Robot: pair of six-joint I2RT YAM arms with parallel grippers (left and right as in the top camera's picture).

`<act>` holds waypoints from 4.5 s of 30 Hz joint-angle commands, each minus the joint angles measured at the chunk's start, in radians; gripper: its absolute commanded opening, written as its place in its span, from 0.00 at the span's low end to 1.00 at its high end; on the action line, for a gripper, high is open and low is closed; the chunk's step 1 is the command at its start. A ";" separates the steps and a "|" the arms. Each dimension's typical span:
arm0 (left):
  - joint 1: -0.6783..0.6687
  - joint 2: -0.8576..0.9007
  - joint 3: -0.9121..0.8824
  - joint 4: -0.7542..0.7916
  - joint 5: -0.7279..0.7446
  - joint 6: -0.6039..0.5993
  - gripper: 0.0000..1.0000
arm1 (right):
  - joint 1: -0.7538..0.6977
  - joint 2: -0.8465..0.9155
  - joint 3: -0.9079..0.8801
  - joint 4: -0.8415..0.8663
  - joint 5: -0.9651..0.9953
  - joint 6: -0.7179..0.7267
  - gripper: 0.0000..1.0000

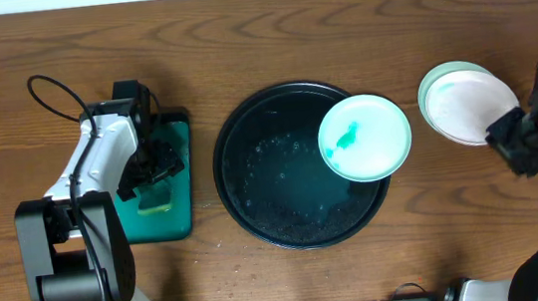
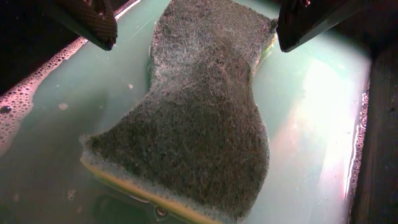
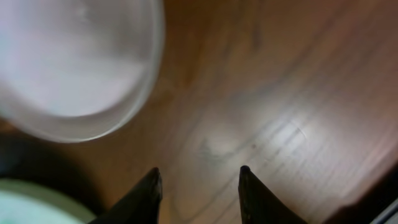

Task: Clean dirty plates on tray and stack at the side
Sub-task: 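Carry the white plate right and stack it on the pale green plate, then grip the remaining pale green plate rim and drag it to tray center, then grasp the sponge with left gripper and scrub the pale green plate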

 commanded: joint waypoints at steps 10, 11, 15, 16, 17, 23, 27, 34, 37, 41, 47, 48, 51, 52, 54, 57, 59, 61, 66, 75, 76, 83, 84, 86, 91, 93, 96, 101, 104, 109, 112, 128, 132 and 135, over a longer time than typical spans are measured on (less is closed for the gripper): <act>0.001 0.003 -0.004 -0.008 -0.005 -0.002 0.83 | 0.000 0.026 -0.155 0.205 0.071 0.190 0.01; 0.001 0.003 -0.004 -0.008 -0.005 -0.002 0.83 | 0.000 0.035 -0.155 0.226 0.070 0.193 0.01; 0.001 0.003 -0.004 -0.010 -0.005 -0.001 0.83 | 0.000 0.064 -0.155 0.263 0.070 0.193 0.01; 0.001 0.003 -0.004 -0.010 -0.005 -0.001 0.83 | 0.000 0.072 -0.155 0.267 0.069 0.193 0.01; 0.001 0.003 -0.004 -0.010 -0.005 -0.001 0.83 | 0.000 0.082 -0.155 0.271 0.067 0.193 0.01; 0.001 0.003 -0.004 -0.011 -0.005 -0.001 0.83 | 0.000 0.118 -0.155 0.298 0.063 0.192 0.01; 0.001 0.003 -0.004 -0.014 -0.005 -0.002 0.83 | 0.001 0.117 -0.154 0.328 0.055 0.170 0.01; 0.001 0.003 -0.004 -0.016 -0.005 -0.001 0.83 | 0.002 0.117 -0.154 0.378 0.051 0.105 0.02; 0.001 0.003 -0.004 -0.023 -0.005 -0.001 0.83 | 0.002 0.117 -0.154 0.442 0.002 0.013 0.02; 0.001 0.003 -0.004 -0.033 -0.005 -0.001 0.83 | 0.002 0.117 -0.154 0.507 -0.122 -0.056 0.05; 0.001 0.003 -0.004 -0.037 -0.005 -0.001 0.83 | 0.002 0.116 -0.154 0.485 -0.183 -0.090 0.01; 0.001 0.003 -0.004 -0.037 -0.005 -0.001 0.83 | 0.003 0.115 -0.154 0.476 -0.229 -0.127 0.01; 0.001 0.003 -0.004 -0.037 -0.005 -0.002 0.83 | 0.013 0.103 -0.154 0.463 -0.392 -0.246 0.01; 0.001 0.003 -0.004 -0.037 -0.005 -0.002 0.83 | 0.023 0.097 -0.154 0.467 -0.455 -0.298 0.03; 0.001 0.003 -0.004 -0.037 -0.005 -0.002 0.83 | 0.052 0.081 -0.154 0.470 -0.570 -0.414 0.16; 0.001 0.003 -0.004 -0.037 -0.005 -0.002 0.83 | 0.110 0.076 -0.154 0.458 -0.587 -0.464 0.66; 0.001 0.003 -0.004 -0.037 -0.005 -0.002 0.83 | 0.143 0.080 -0.154 0.458 -0.568 -0.464 0.78; 0.001 0.003 -0.004 -0.037 -0.005 -0.002 0.83 | 0.178 0.081 -0.154 0.465 -0.565 -0.483 0.87; 0.001 0.003 -0.004 -0.037 -0.005 -0.002 0.83 | 0.235 0.081 -0.154 0.488 -0.515 -0.481 0.88; 0.001 0.003 -0.004 -0.032 -0.005 -0.024 0.83 | 0.265 0.085 -0.154 0.513 -0.377 -0.368 0.84; 0.001 0.003 -0.004 -0.029 -0.005 -0.024 0.83 | 0.265 0.089 -0.154 0.515 -0.377 -0.360 0.80; 0.001 0.003 -0.004 -0.029 -0.005 -0.024 0.83 | 0.267 0.133 -0.154 0.534 -0.381 -0.288 0.60; 0.001 0.003 -0.004 -0.028 -0.005 -0.024 0.83 | 0.270 0.145 -0.154 0.537 -0.385 -0.282 0.60; 0.001 0.003 -0.004 -0.029 -0.005 -0.024 0.83 | 0.280 0.167 -0.154 0.542 -0.386 -0.279 0.60; 0.001 0.003 -0.004 -0.029 -0.005 -0.024 0.83 | 0.317 0.212 -0.154 0.554 -0.386 -0.279 0.56; 0.001 0.003 -0.004 -0.029 -0.005 -0.024 0.83 | 0.329 0.227 -0.154 0.562 -0.386 -0.274 0.44; 0.001 0.003 -0.004 -0.030 -0.005 -0.024 0.83 | 0.338 0.235 -0.154 0.567 -0.386 -0.262 0.05; 0.001 0.003 -0.004 -0.029 -0.004 -0.024 0.83 | 0.338 0.234 -0.154 0.564 -0.399 -0.250 0.01; 0.001 0.003 -0.004 -0.030 -0.004 -0.024 0.83 | 0.338 0.231 -0.154 0.562 -0.488 -0.281 0.01; 0.001 0.003 -0.004 -0.042 -0.004 -0.024 0.83 | 0.362 0.202 -0.154 0.558 -0.574 -0.295 0.01; 0.001 0.003 -0.004 -0.050 -0.004 -0.024 0.83 | 0.402 0.178 -0.154 0.552 -0.573 -0.317 0.01; 0.001 0.003 -0.005 -0.034 -0.006 -0.011 0.82 | 0.608 0.175 -0.155 0.428 -0.341 -0.272 0.01; 0.001 0.005 -0.005 0.003 -0.005 0.030 0.60 | 0.608 0.176 -0.155 0.428 -0.341 -0.272 0.01; 0.001 0.005 -0.005 0.010 -0.005 0.029 0.48 | 0.608 0.176 -0.155 0.425 -0.341 -0.272 0.01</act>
